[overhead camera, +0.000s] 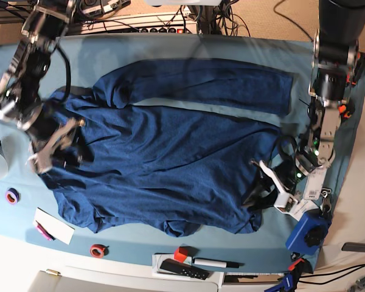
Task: Layout the t-shirt on the table in an organized manner, then fold the t-shirt properly
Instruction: 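Open both grippers and raise them away from the shirt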
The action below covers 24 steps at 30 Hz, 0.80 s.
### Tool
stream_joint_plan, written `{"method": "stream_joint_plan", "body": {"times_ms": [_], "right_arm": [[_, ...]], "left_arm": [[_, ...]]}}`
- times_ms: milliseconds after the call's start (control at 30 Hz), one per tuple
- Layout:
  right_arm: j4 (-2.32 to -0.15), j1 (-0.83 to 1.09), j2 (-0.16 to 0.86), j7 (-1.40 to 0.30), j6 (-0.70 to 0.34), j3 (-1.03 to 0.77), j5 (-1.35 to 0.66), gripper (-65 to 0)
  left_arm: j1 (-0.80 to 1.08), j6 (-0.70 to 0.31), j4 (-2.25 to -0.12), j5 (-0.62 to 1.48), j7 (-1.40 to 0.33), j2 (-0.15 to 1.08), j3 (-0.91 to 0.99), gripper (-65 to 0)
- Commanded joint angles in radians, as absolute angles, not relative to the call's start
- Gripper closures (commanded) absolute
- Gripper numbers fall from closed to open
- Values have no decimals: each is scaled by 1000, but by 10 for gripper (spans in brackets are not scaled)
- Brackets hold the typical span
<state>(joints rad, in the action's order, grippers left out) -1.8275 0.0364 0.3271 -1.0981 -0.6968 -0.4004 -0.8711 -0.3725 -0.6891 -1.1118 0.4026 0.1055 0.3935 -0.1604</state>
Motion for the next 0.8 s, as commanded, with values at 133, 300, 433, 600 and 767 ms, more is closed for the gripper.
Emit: {"method": "stream_joint_plan", "body": {"times_ms": [133,300,433,600,767], "right_arm": [[-1963,192,329,-1073,-698,-476,-926,-274],[-2091,361,225,-1084,-698,-670,-1023,-274],[-2114,456,110,-1147,-698,-854,-1150,-274],[-2114,531,-25,-1262,-698,-1017,-1355,-274],[-2103,549,-139,-1271,-698,-1070,-1394,-274]], "left_arm": [[-279,-698,-1327,420,46,419,-154,-173],[-202,-698,-1402,426,23,425,-154,-173],[-156,-698,-1409,454,23,433,-154,-173],[-92,-698,-1425,480,23,435,-120,-173],[9,-698,-1554,502,20,435,-46,-173]]}}
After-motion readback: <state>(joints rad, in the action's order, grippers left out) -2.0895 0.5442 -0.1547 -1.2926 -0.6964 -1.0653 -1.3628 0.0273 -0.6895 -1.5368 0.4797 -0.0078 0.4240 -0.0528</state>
